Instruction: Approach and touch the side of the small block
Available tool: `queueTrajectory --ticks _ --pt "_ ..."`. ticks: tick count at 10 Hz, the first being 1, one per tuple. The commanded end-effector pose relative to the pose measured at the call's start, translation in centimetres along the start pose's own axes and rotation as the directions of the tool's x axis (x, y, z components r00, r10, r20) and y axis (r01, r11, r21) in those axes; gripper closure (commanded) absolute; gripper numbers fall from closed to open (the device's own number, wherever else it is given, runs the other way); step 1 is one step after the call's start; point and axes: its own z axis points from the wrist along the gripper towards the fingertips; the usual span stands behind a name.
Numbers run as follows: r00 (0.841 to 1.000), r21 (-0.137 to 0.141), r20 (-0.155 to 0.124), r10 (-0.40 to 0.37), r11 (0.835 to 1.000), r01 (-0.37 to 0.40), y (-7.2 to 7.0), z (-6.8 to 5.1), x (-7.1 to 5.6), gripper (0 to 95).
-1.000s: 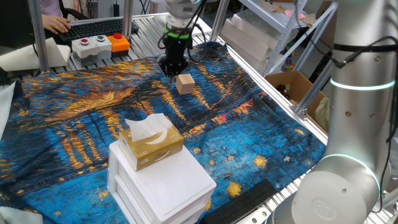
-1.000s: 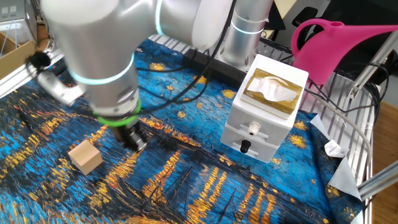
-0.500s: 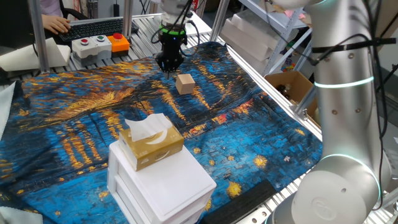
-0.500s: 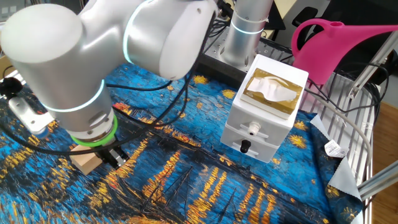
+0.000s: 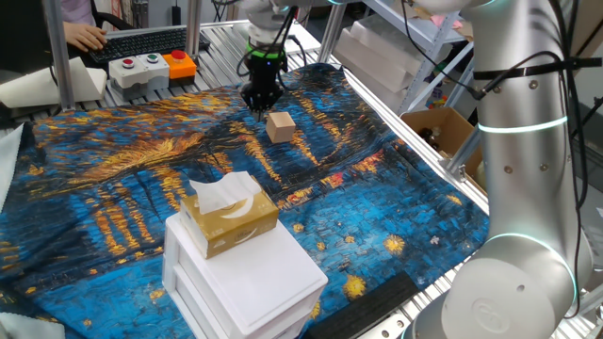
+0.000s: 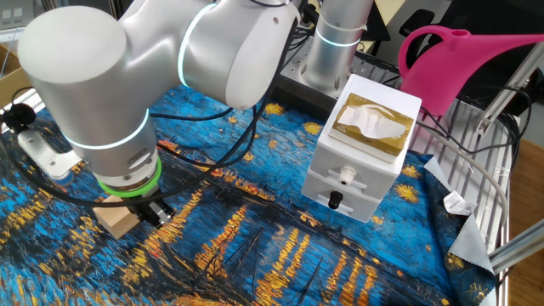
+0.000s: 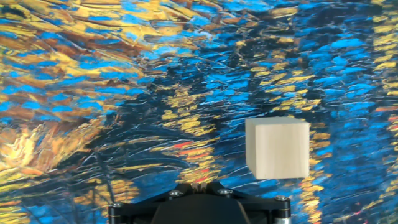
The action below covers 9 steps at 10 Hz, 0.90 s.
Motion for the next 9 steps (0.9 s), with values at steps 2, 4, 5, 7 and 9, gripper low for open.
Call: queueTrajectory --ticks 2,4,5,7,9 --pt "1.0 -0.002 0.024 -0.016 1.0 0.016 -0.7 0.6 -0.6 95.0" --pt "0.999 -0.002 0.024 -0.025 1.0 0.025 -1.1 1.2 -1.1 95.0" --pt "0.999 -0.003 0.024 -0.027 1.0 0.027 -1.3 1.4 -1.3 95.0" --pt "0.999 -0.003 0.024 -0.035 0.999 0.035 -1.7 2.1 -1.9 95.0" --pt "0.999 -0.004 0.026 -0.038 0.999 0.039 -2.0 2.7 -2.2 95.0"
